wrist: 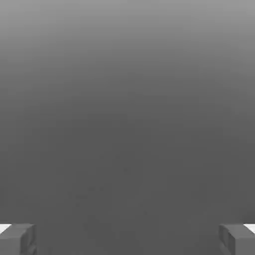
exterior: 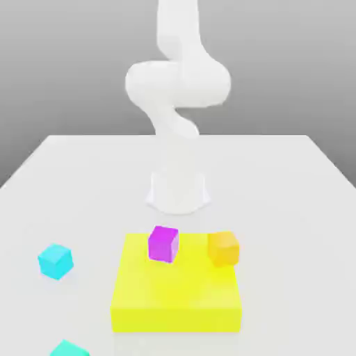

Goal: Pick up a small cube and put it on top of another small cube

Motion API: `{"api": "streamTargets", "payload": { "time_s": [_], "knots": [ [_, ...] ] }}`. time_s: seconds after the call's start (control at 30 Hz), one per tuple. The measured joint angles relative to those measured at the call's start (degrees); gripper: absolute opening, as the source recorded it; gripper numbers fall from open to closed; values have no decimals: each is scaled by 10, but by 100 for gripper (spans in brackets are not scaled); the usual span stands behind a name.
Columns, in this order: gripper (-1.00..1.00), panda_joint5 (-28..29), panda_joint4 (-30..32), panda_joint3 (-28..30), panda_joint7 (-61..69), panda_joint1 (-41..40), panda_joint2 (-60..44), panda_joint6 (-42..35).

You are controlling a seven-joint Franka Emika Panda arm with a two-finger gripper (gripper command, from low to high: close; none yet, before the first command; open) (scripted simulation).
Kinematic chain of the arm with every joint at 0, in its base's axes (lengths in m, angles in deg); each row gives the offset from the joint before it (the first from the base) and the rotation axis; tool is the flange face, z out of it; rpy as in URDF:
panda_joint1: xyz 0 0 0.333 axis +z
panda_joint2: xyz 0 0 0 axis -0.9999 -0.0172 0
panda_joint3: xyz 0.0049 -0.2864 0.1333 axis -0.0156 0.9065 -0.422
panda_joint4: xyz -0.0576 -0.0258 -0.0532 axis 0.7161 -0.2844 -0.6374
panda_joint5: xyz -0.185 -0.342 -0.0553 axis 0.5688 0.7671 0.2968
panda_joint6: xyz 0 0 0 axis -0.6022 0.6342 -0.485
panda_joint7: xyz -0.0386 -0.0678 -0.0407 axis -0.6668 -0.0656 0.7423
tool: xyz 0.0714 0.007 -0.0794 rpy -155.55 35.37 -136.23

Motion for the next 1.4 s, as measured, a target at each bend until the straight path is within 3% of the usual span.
{"api": "streamTargets", "payload": {
  "time_s": [1.0,1.13,1.17,1.4],
  "knots": [
    [0,-57,-60,69,-33,-87,-628,153],
    [0,-72,-76,57,-24,-100,-711,208],
    [-100,-75,-79,55,-22,-103,-726,220],
    [-100,-75,-79,54,-22,-103,-727,220]
  ]
}}
